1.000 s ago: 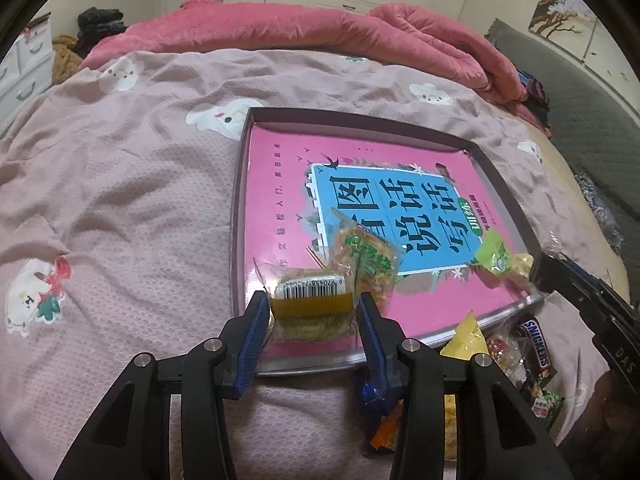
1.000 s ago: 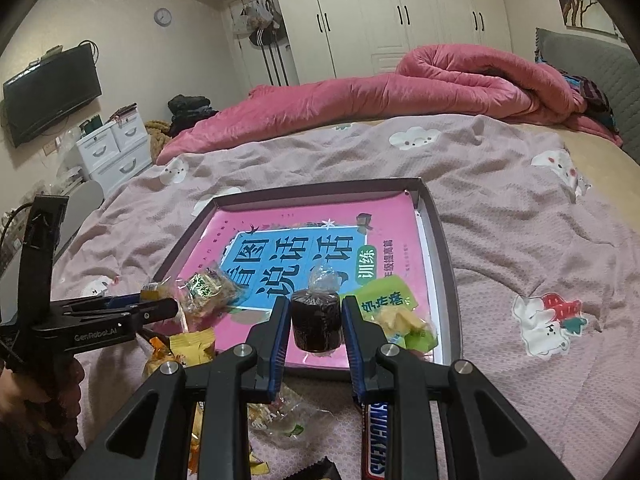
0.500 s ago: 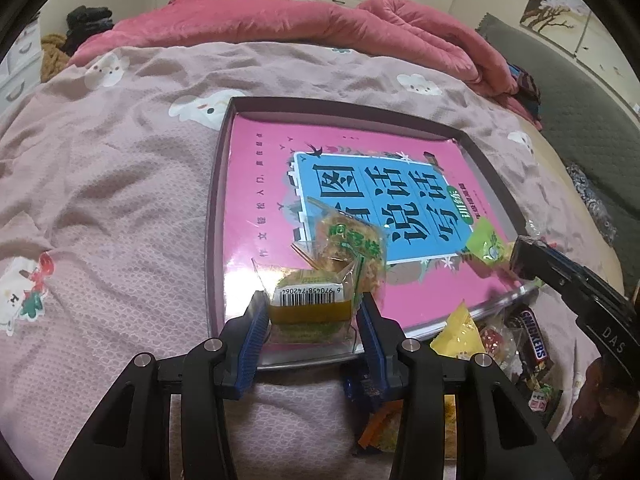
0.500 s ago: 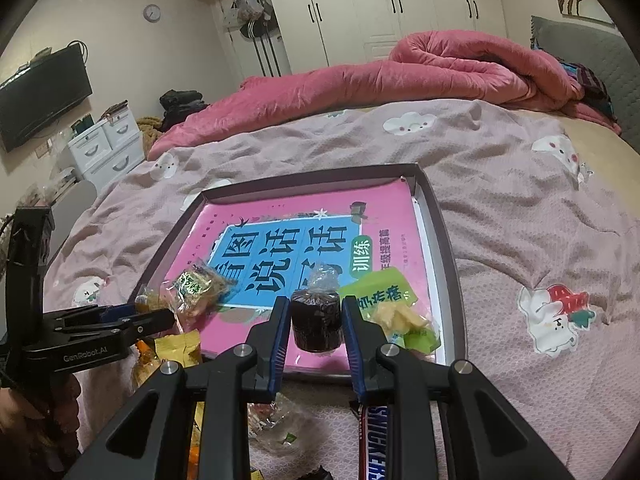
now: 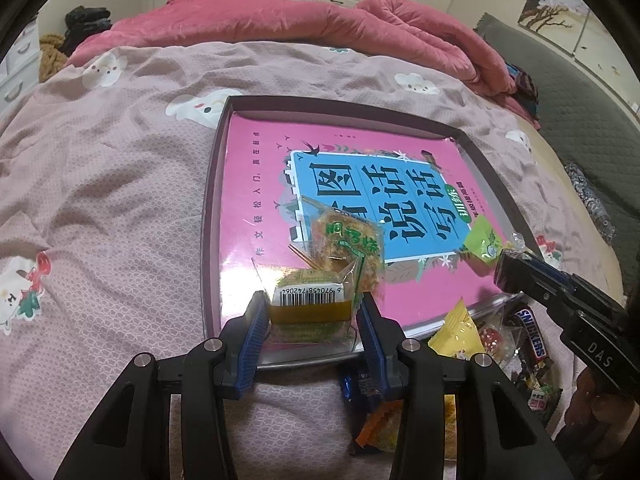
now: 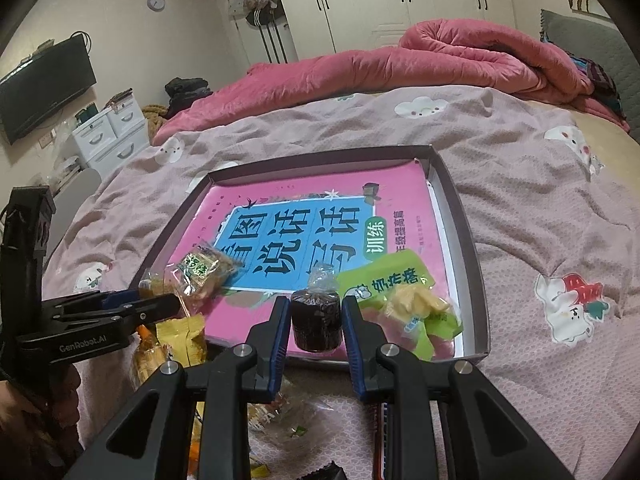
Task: Organize snacks
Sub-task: 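Lower and release the cake packet on the book while right gripper releases the dark cup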
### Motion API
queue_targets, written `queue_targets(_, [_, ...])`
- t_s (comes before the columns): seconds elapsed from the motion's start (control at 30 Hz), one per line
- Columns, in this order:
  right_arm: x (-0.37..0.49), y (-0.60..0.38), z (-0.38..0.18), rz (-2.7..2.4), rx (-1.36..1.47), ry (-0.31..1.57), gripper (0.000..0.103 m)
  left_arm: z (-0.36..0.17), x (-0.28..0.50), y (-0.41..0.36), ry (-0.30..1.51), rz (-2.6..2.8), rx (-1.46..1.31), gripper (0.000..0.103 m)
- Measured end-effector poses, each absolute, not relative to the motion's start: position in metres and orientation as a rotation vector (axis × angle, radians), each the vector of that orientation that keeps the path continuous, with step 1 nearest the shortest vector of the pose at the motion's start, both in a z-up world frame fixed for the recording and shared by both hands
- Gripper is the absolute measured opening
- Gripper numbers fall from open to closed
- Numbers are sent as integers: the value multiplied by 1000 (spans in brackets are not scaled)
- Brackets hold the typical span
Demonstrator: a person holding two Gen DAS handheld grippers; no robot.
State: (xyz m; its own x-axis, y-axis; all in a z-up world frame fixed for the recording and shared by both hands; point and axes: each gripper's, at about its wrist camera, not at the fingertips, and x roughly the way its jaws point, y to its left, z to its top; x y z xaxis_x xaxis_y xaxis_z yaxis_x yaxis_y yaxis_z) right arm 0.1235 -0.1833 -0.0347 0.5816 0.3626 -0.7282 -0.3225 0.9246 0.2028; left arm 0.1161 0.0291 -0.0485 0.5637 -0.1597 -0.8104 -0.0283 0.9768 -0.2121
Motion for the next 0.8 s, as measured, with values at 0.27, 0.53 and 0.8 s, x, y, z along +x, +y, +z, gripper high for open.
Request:
queue_targets(0.27, [126,-191,-39,355,57,883,27,-48,116,30,970,-76,-208,46])
queue_targets(0.53, [128,-199,-45,308,66,903,27,-48,116,30,969,-76,-209,46])
queue_targets(0.8, [127,-197,-44,310,58,903,27,-49,116,32,970,-73,-211,46])
